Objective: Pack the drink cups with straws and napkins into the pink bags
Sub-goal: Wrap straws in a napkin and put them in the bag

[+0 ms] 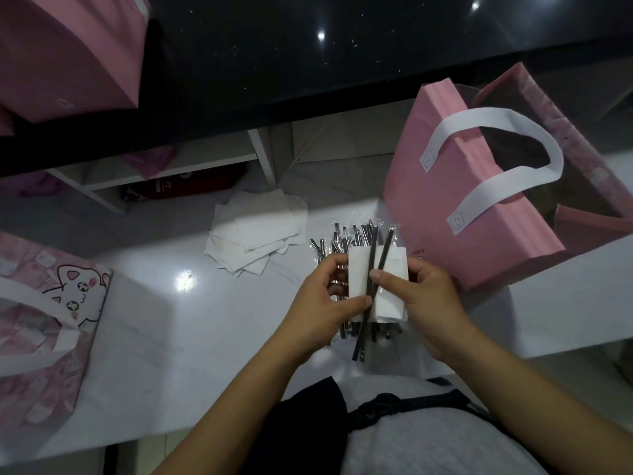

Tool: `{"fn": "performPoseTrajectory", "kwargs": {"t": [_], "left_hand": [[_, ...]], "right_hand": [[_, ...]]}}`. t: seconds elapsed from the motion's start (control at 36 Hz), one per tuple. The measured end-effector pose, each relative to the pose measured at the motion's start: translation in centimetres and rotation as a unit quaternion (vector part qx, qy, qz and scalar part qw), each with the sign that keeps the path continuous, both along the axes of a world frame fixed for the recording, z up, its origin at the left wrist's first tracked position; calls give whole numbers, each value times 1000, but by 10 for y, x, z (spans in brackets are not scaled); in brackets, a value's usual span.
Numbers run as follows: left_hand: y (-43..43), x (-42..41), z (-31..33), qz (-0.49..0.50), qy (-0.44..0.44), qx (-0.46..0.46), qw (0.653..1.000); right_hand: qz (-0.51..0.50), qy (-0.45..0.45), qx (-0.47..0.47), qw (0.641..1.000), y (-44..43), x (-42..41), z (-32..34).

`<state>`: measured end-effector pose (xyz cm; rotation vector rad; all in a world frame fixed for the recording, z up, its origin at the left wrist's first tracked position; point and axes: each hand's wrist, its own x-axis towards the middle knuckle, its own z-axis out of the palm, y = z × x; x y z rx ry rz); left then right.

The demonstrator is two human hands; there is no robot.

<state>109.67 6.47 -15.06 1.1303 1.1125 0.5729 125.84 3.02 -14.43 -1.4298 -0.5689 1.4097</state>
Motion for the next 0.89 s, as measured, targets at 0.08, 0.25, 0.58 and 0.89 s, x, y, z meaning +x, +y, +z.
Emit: {"fn": "performPoseTrajectory", "kwargs": {"t": [0.08,0.25,0.58,0.89], "left_hand": [[-1,0,0,2,-19,-32,999],[-6,-1,1,-9,-67,-110,992],[-11,-14,21,13,102,70,992],[-38,6,26,34,236,254,937]], "right_hand": [[6,0,3,1000,-1,0,-2],[-9,71,-10,997,-4,1,-3],[-5,95,-42,995,-7,0,3],[35,271,-51,960,-20,11,-3]]}}
